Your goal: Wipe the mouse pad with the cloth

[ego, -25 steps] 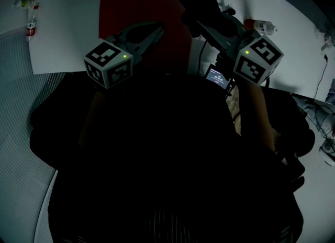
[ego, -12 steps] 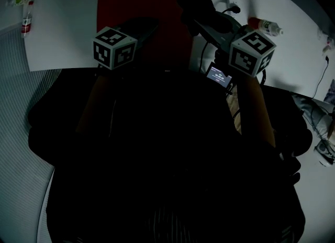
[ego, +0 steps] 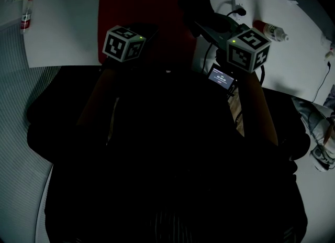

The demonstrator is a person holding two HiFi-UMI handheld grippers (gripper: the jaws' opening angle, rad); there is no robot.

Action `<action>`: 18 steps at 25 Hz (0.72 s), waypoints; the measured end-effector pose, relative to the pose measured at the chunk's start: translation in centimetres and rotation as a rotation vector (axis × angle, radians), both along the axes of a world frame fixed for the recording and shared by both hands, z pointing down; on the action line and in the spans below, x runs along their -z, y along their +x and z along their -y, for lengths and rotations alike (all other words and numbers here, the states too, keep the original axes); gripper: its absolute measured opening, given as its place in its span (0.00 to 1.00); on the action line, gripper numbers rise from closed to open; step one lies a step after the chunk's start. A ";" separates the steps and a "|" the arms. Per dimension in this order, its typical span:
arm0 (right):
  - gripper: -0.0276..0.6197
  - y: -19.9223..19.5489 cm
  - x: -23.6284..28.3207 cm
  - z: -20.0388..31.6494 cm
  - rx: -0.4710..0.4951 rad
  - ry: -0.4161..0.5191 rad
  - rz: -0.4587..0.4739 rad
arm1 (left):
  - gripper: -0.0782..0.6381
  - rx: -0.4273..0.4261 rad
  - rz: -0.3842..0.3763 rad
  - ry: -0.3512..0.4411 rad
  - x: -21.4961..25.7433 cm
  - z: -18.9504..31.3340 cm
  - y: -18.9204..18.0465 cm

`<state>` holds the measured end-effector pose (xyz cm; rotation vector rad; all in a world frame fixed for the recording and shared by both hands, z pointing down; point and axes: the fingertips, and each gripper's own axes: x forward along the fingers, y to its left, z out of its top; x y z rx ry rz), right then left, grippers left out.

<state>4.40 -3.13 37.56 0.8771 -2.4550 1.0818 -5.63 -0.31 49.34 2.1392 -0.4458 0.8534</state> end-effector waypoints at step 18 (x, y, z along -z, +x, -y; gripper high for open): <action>0.17 -1.3 -6.3 -0.8 0.120 -0.120 -0.094 | 0.12 -0.255 0.330 -0.057 -9.9 -2.3 -3.0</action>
